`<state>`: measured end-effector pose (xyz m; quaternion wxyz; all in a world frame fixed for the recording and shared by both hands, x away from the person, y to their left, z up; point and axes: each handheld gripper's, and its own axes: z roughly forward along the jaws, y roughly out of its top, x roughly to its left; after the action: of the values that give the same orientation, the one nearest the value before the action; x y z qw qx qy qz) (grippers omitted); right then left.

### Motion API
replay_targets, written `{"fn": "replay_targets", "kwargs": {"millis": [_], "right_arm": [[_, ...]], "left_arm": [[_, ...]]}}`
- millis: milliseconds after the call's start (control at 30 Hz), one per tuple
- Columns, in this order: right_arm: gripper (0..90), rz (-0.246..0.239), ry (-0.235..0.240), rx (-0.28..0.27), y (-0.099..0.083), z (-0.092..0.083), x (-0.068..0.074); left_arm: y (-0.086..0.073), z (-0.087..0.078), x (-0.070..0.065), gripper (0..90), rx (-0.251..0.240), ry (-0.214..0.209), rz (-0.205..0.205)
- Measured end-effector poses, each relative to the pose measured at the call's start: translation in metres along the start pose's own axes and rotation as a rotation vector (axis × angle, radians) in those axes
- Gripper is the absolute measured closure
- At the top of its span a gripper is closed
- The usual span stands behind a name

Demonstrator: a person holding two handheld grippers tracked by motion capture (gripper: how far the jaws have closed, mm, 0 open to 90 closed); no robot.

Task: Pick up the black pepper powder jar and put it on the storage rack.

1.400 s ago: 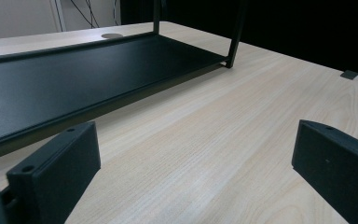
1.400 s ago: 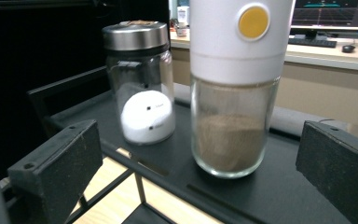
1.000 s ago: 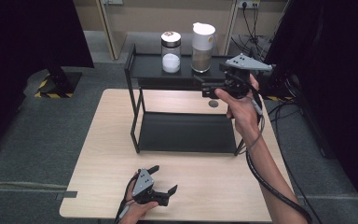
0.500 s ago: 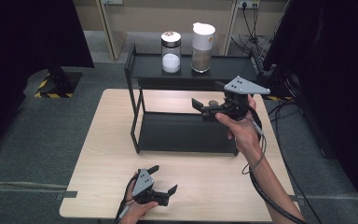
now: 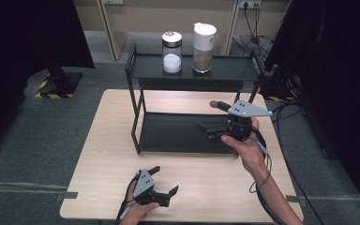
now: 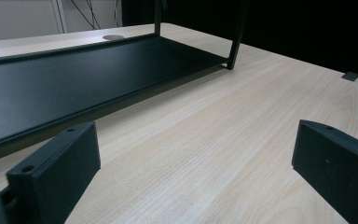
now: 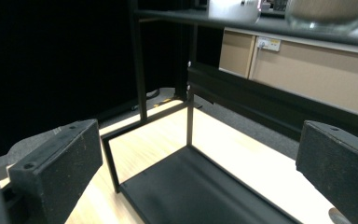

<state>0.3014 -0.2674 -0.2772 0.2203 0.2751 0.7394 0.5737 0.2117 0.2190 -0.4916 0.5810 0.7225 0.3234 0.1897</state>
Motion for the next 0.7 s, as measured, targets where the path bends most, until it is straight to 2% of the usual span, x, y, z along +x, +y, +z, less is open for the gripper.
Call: {"fn": "replay_targets", "kwargs": {"millis": [100, 367, 700], "right_arm": [[0.4, 0.02, 0.017, -0.011, -0.013, -0.002, 0.0], [0.4, 0.024, 0.036, -0.031, -0.037, -0.006, 0.004], [0.4, 0.041, 0.028, -0.018, -0.067, -0.013, 0.005]], "left_arm": [[0.0, 0.0, 0.0, 0.3, 0.002, 0.001, 0.001], [0.0, 0.0, 0.001, 0.3, 0.0, 0.003, 0.001], [0.0, 0.0, 0.0, 0.3, 0.003, 0.004, 0.0]]}}
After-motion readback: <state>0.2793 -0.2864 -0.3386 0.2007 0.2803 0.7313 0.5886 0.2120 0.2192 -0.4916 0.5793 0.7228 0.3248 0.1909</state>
